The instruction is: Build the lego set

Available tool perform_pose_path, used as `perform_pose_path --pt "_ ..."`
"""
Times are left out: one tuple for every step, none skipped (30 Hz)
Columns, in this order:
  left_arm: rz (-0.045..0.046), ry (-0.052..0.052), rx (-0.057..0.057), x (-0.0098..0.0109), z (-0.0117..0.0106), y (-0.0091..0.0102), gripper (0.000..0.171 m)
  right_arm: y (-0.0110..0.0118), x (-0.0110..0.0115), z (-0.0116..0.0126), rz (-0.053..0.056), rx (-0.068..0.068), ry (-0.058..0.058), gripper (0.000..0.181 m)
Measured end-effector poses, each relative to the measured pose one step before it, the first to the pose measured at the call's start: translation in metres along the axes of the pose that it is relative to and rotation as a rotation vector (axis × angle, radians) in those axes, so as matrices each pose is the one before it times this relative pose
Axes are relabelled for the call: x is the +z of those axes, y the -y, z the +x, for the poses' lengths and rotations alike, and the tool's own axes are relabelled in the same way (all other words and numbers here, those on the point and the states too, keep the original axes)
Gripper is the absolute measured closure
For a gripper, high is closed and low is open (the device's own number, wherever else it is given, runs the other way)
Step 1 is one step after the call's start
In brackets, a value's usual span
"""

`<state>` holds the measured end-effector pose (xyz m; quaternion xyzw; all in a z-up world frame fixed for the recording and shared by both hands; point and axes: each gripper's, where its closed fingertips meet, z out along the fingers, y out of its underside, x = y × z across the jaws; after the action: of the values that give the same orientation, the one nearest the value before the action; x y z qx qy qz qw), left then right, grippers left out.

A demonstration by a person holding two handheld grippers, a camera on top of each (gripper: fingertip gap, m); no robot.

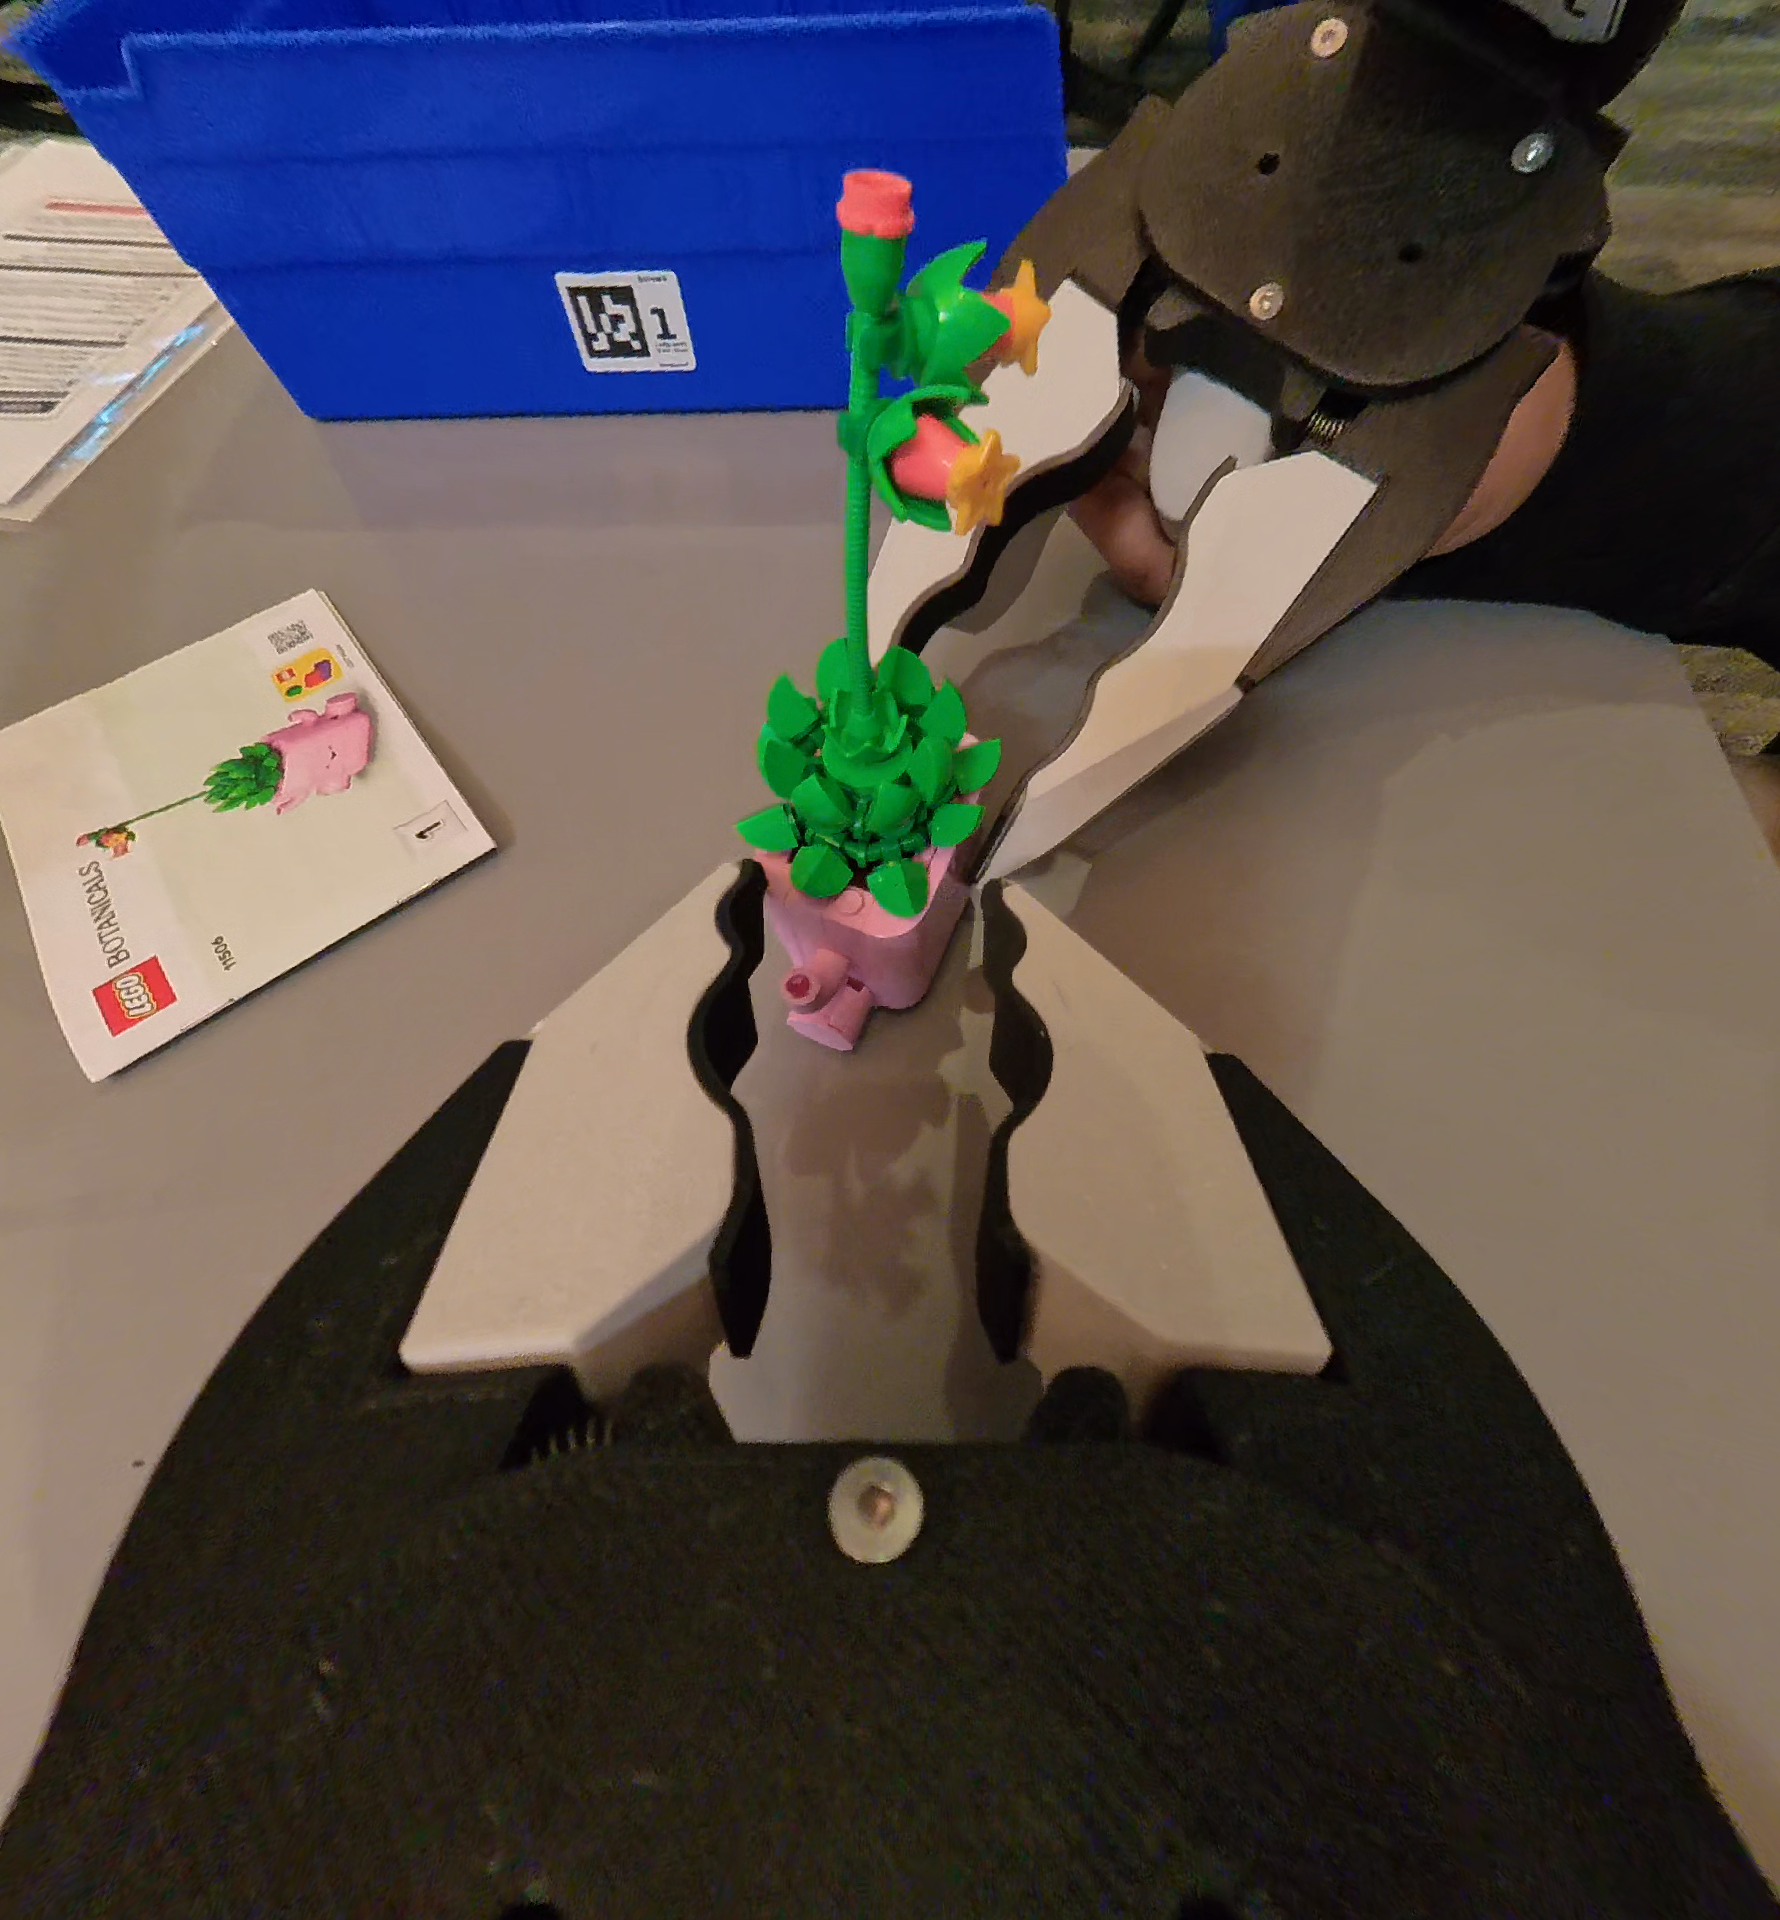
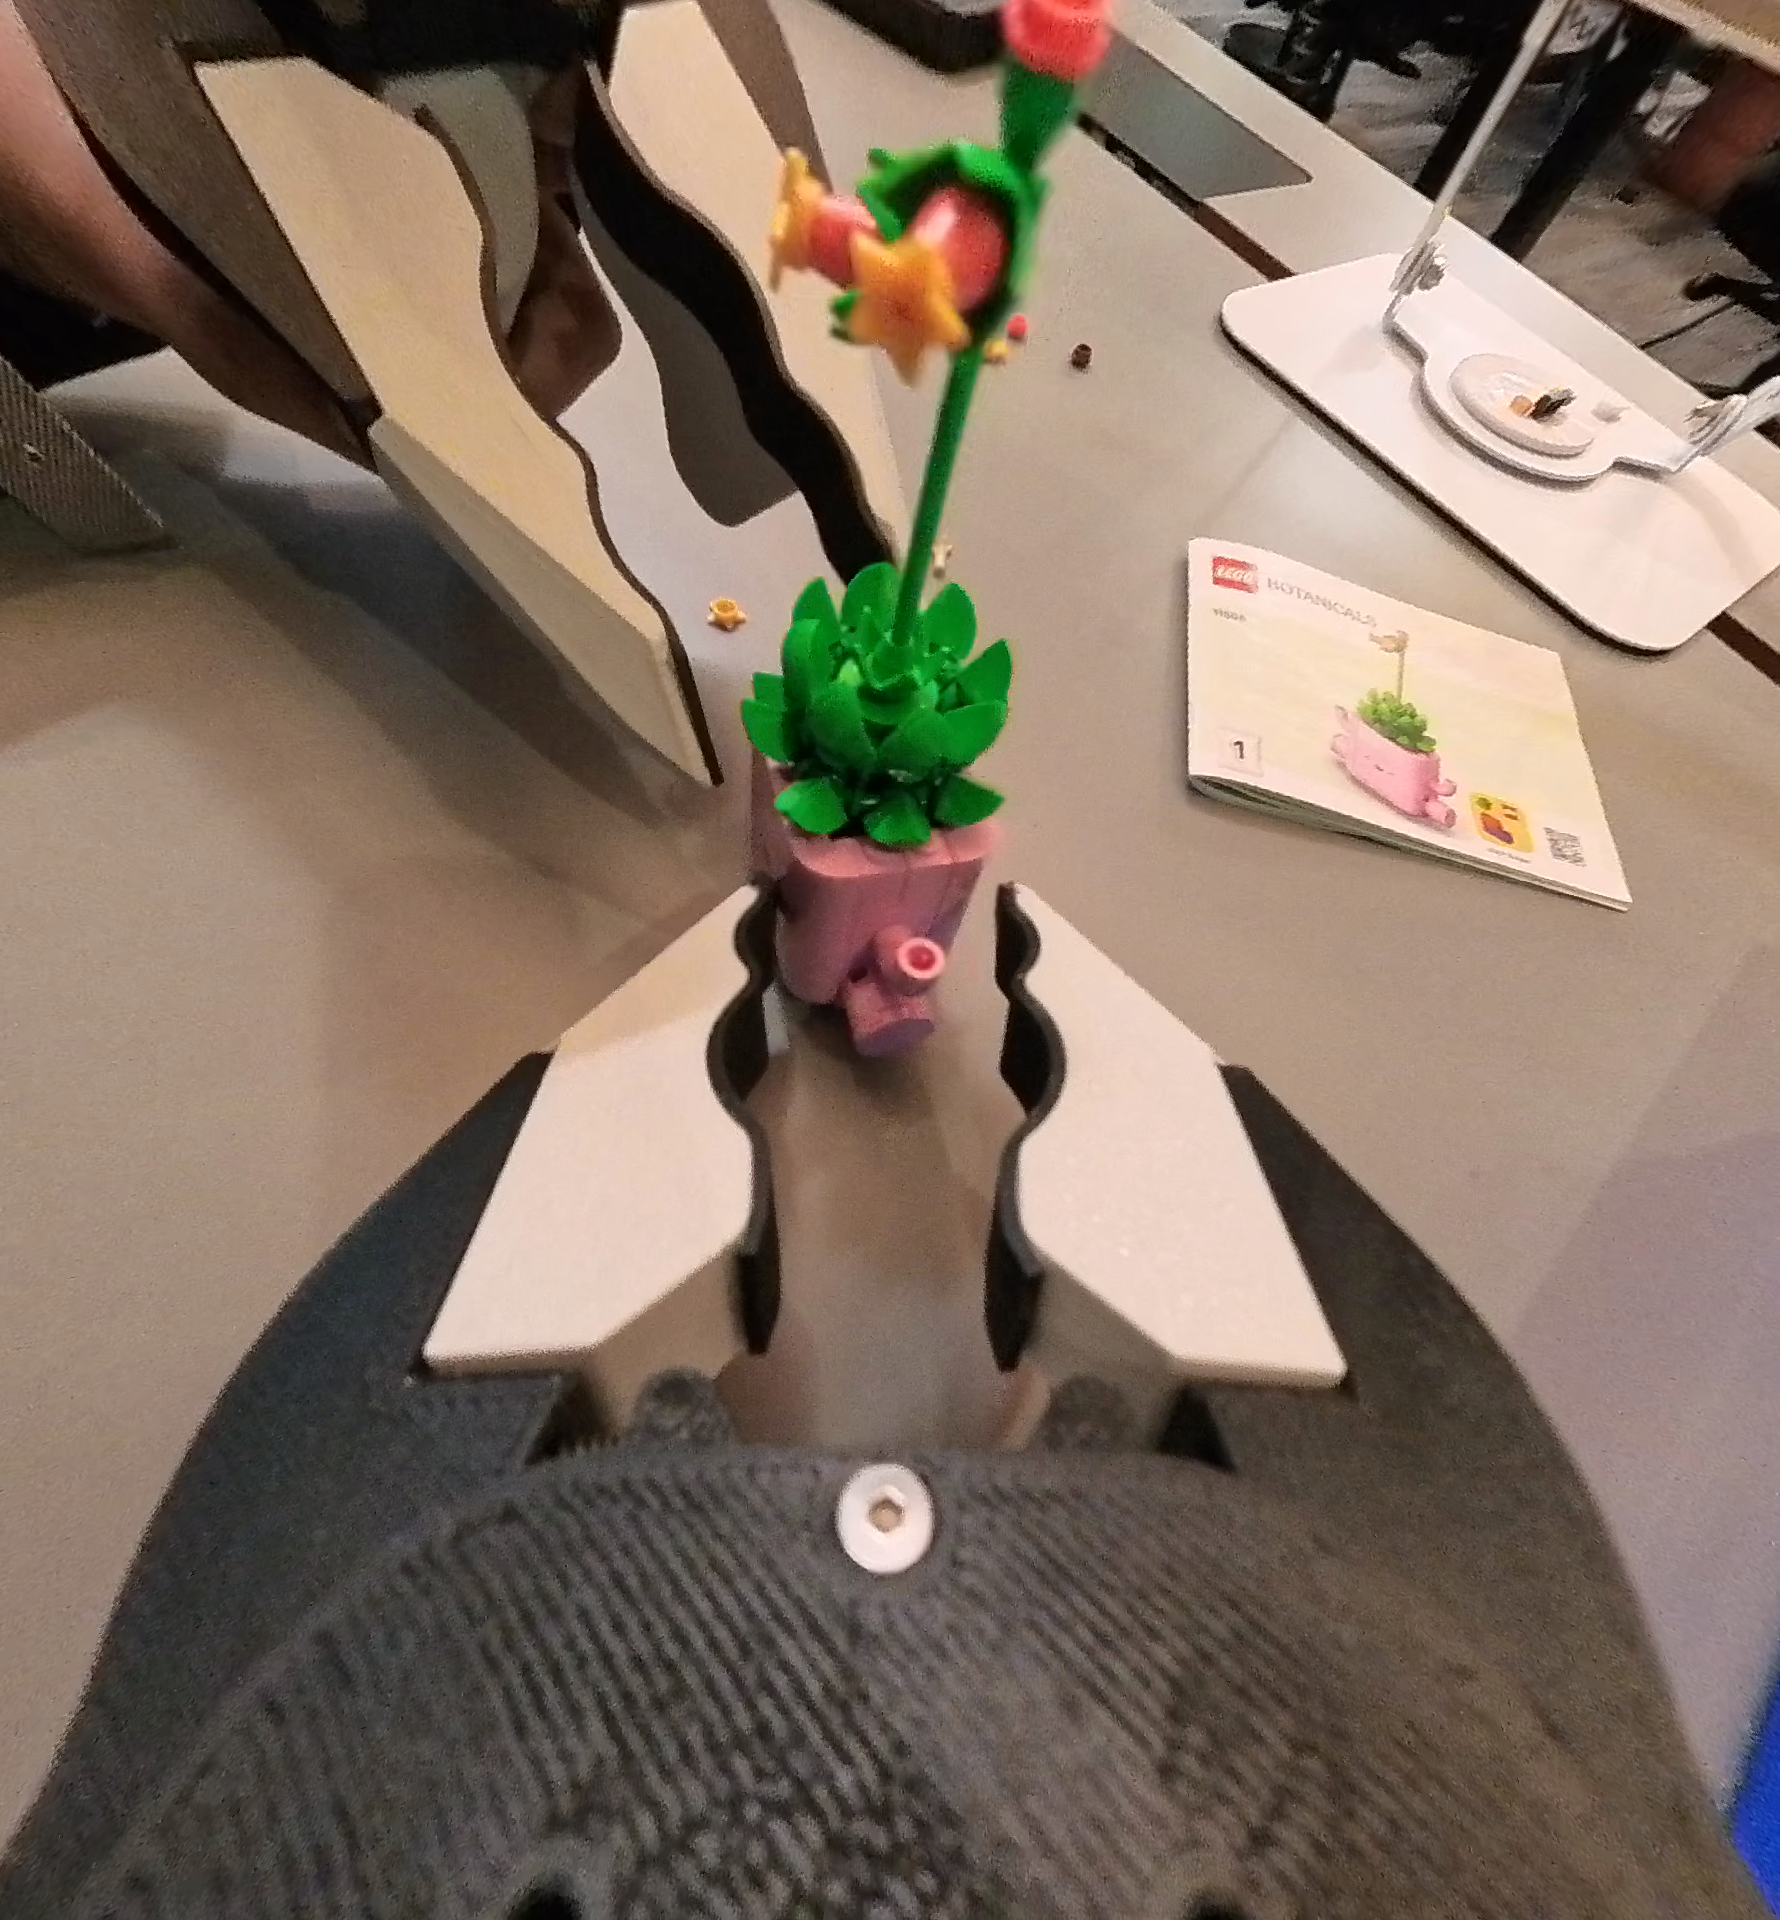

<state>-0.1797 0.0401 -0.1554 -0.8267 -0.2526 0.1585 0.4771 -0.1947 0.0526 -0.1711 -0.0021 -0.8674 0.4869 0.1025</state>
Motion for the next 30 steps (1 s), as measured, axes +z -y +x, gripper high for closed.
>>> perform_pose_path --pt "-0.00015 0.0036 -0.0066 0.00067 -0.00083 -0.00034 0.13 0.00095 -0.00083 0.00051 0.0085 0.0089 0.0039 0.14" --pt "-0.00159 0.0069 -0.0071 0.00084 -0.00143 -0.00051 0.129 0.00101 -0.00098 0.00036 0.0085 0.0091 0.005 0.139" --pt "0.00172 0.0028 -0.0042 0.00078 -0.00065 -0.00009 0.127 0.00088 -0.00078 0.00025 0.0078 0.0086 0.0049 0.138" --pt "0.00345 0.0007 -0.004 0.00103 -0.0001 0.00001 0.125 0.00084 -0.00078 0.00045 0.007 0.0078 0.0031 0.138" --pt "0.0034 -0.0005 -0.0052 0.00113 -0.00001 0.00006 0.124 0.00066 -0.00061 0.00051 0.006 0.0061 0.0016 0.138" --pt "0.00294 0.0 -0.0031 0.00102 0.0 0.00006 0.122 0.00057 -0.0004 0.0003 0.0043 0.0041 0.0009 0.138" --pt "0.0032 0.0018 0.0008 0.00065 -0.00007 0.00034 0.122 0.00014 -0.00023 0.00006 0.0019 0.0018 0.0005 0.138" --pt "0.0014 0.0017 0.0022 0.00042 0.00001 0.00003 0.122 0.00002 0.00006 -0.00015 -0.0002 -0.0008 0.0007 0.138" --pt "0.00042 0.0005 0.0025 0.00008 0.00018 0.00009 0.122 -0.0002 0.00018 -0.00043 -0.0014 -0.0031 0.0007 0.138" --pt "0.00146 -0.0013 0.0011 -0.0001 0.00026 0.00032 0.122 -0.00025 0.00016 -0.00065 -0.0023 -0.0047 0.0009 0.138" --pt "0.003 -0.0023 0.0 -0.00001 0.00034 0.00053 0.123 -0.0004 0.00043 -0.00082 -0.0033 -0.0059 0.0016 0.138" --pt "0.00434 -0.0022 0.0005 0.0001 0.00052 0.00061 0.123 -0.00049 0.00043 -0.00087 -0.0043 -0.0066 0.0016 0.138" --pt "0.00298 -0.0016 0.0006 0.00044 0.00049 0.00054 0.123 -0.00061 0.00049 -0.00085 -0.0051 -0.0067 0.0006 0.138" --pt "0.00298 -0.0002 0.0008 0.00041 0.00031 0.0003 0.124 -0.00065 0.00068 -0.0009 -0.0056 -0.0072 0.001 0.137" --pt "0.00248 0.0007 0.0006 0.00041 0.00018 0.00047 0.124 -0.00064 0.00058 -0.00124 -0.0054 -0.0085 0.0028 0.136" --pt "0.00047 0.0011 0.0018 0.00022 0.00012 0.00017 0.124 -0.00051 0.00047 -0.001 -0.0049 -0.0087 0.0006 0.135" --pt "-0.00088 0.0019 0.0029 0.00007 0.0 -0.00005 0.124 -0.00052 0.0005 -0.00049 -0.004 -0.0078 -0.0028 0.135" --pt "-0.00013 0.0013 0.0025 0.00012 0.00012 0.00006 0.124 -0.00016 0.0003 -0.00044 -0.0025 -0.0068 -0.0025 0.134" --pt "0.00084 0.0004 0.0011 0.00015 0.00007 0.00017 0.125 0.00033 0.00028 -0.00047 0.0006 -0.0048 -0.0016 0.134" --pt "0.00161 -0.0003 0.0009 0.00015 0.00026 0.00025 0.125 0.00089 0.00015 -0.00036 0.0041 -0.0021 -0.0018 0.134" --pt "0.00155 -0.0001 0.0007 0.00013 0.00011 0.00023 0.125 0.00115 0.00007 -0.00025 0.0053 -0.0003 -0.0017 0.134" --pt "0.00132 0.0003 -0.0001 0.00004 0.00004 0.00016 0.125 0.0007 0.0002 -0.00004 0.0027 0.0 -0.0024 0.134" --pt "0.00132 0.0011 0.0001 -0.0002 -0.00021 0.00026 0.127 0.00001 0.00032 0.00024 -0.0015 -0.0004 -0.004 0.134" --pt "0.00124 0.0009 0.0012 -0.00031 -0.00008 0.0002 0.129 -0.00038 0.00045 0.00036 -0.0037 -0.0012 -0.0042 0.134" --pt "0.00213 -0.0009 0.0012 -0.0002 0.00017 0.00023 0.131 -0.0004 0.00032 0.00033 -0.0031 -0.0014 -0.0038 0.134" --pt "0.00194 -0.0016 -0.0005 0.00006 0.0002 0.00023 0.131 -0.00016 0.00008 0.00054 -0.0014 -0.0005 -0.0053 0.134" --pt "0.0014 -0.0005 -0.0011 0.00003 0.00009 0.00016 0.131 0.00022 0.00002 0.00084 0.001 0.0012 -0.0065 0.135" --pt "0.00085 0.0 0.0007 0.00015 0.00015 0.00017 0.131 0.00056 -0.00023 0.00072 0.0037 0.0016 -0.0052 0.137" --pt "0.00031 0.0004 0.0015 0.00018 0.00009 0.00013 0.131 0.00065 -0.00019 0.00059 0.0043 0.0011 -0.0041 0.14" --pt "-0.00009 0.0003 0.0018 0.00018 0.00023 0.00009 0.131 0.00026 -0.00021 0.00052 0.0018 0.0016 -0.0033 0.141"
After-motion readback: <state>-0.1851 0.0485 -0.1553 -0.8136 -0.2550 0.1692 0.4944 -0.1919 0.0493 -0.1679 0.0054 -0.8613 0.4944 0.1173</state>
